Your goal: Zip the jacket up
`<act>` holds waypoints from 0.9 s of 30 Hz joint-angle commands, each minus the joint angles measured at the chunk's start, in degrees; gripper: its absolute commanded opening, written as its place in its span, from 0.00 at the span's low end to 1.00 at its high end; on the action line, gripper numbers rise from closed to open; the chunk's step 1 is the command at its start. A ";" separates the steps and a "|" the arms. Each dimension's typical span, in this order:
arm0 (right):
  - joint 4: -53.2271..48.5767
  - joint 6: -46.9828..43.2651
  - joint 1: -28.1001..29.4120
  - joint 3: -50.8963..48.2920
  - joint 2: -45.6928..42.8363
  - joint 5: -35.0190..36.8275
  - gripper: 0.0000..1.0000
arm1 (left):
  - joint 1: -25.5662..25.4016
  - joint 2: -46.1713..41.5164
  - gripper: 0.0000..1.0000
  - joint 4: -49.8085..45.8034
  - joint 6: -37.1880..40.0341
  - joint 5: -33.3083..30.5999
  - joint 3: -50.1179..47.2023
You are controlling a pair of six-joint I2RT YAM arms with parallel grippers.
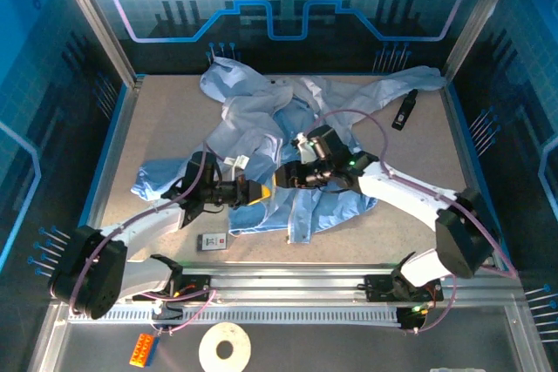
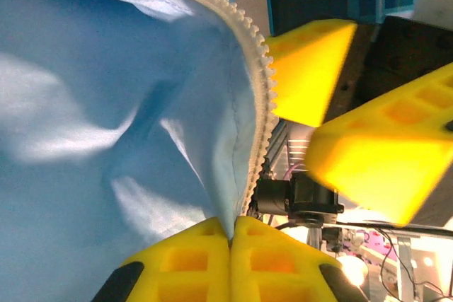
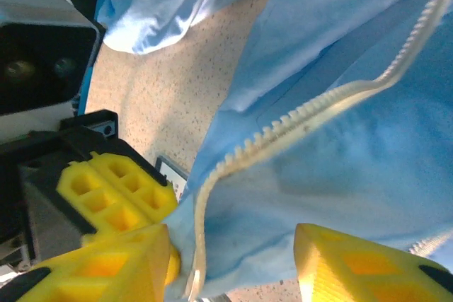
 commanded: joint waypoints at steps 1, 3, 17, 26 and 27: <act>-6.99 -2.14 -1.33 -3.10 -4.91 3.45 0.51 | 0.07 -2.54 0.00 -4.37 1.48 -4.42 -1.86; -8.87 -1.97 -0.82 -5.71 -7.17 5.30 0.51 | 0.35 -3.99 0.00 -7.15 1.97 -7.58 -2.52; -11.90 6.58 14.75 -13.97 -5.64 14.21 0.52 | 1.00 -5.72 0.00 -9.36 1.94 -11.20 -3.79; -18.24 6.75 19.57 -7.01 3.63 19.92 0.40 | 1.00 -5.64 0.00 -8.28 1.80 -9.75 -4.43; -18.59 6.77 19.88 -5.47 4.25 20.48 0.41 | 1.00 -5.77 0.00 -8.13 1.73 -9.79 -4.70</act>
